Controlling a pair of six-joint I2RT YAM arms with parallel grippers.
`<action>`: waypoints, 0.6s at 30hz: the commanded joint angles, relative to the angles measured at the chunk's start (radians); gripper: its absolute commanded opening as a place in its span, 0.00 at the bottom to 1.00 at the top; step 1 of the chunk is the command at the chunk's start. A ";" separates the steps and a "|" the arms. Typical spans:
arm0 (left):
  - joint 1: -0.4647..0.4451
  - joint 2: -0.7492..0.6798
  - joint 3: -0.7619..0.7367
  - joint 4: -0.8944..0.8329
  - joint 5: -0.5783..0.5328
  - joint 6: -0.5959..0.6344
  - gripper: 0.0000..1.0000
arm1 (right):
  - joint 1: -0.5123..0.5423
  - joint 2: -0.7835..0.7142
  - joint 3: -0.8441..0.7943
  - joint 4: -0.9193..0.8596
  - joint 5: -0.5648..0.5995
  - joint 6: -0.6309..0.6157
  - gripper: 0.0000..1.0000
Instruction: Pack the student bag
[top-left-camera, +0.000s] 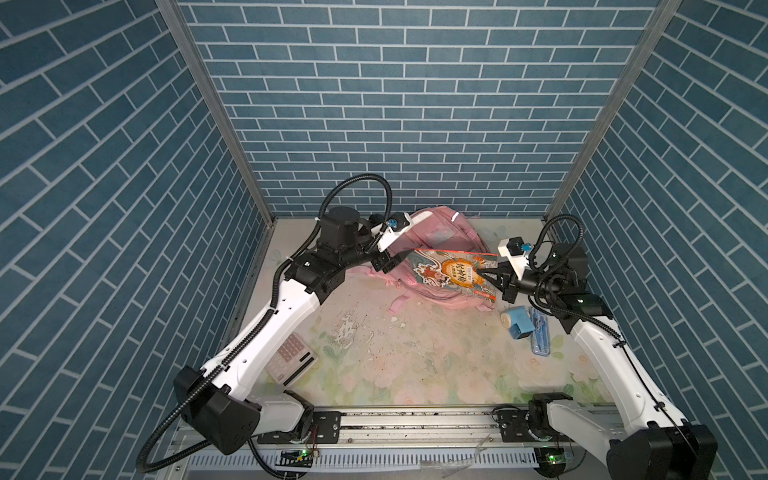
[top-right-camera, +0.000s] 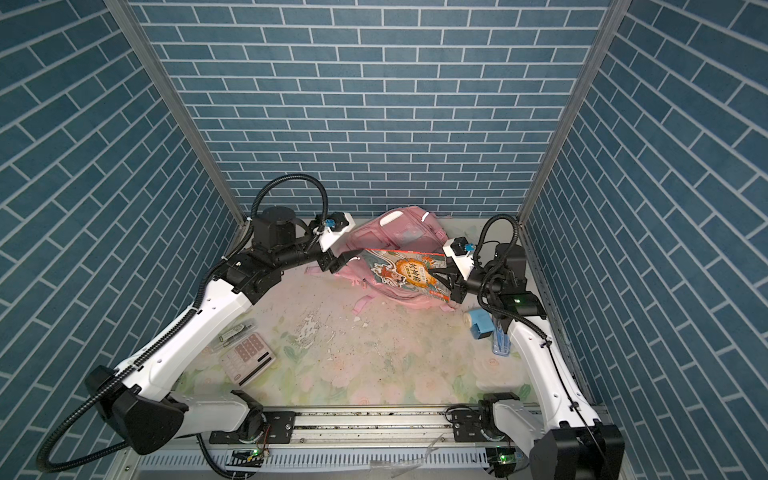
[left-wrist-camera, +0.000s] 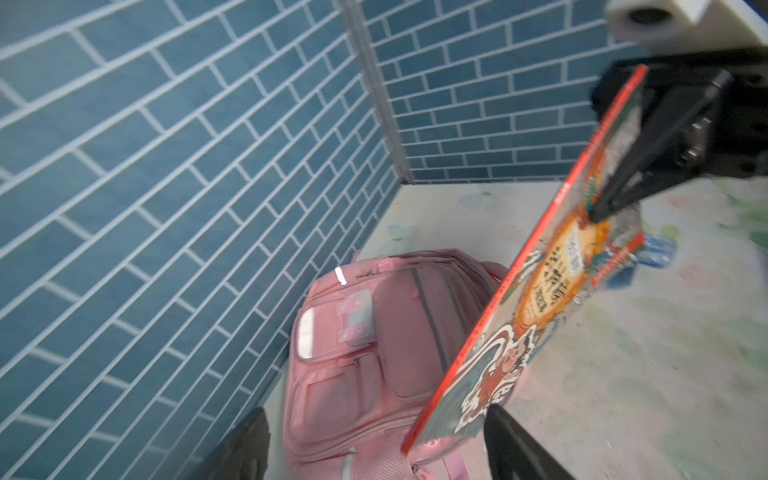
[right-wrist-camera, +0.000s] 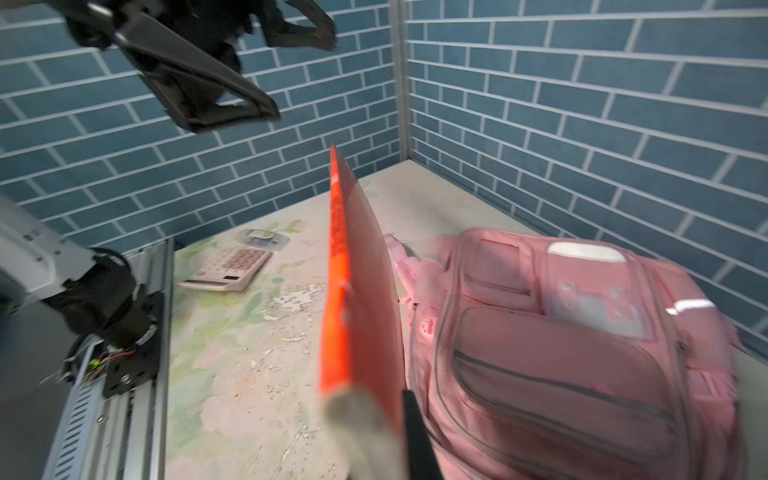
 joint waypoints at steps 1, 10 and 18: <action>0.007 0.001 0.011 0.080 -0.202 -0.230 0.82 | -0.036 -0.051 -0.017 0.082 0.181 0.158 0.00; -0.078 0.129 -0.062 0.114 -0.202 -0.476 0.71 | -0.095 -0.044 0.007 0.095 0.541 0.434 0.00; -0.268 0.424 -0.067 0.248 -0.250 -0.490 0.68 | -0.094 -0.120 -0.027 0.123 0.634 0.575 0.00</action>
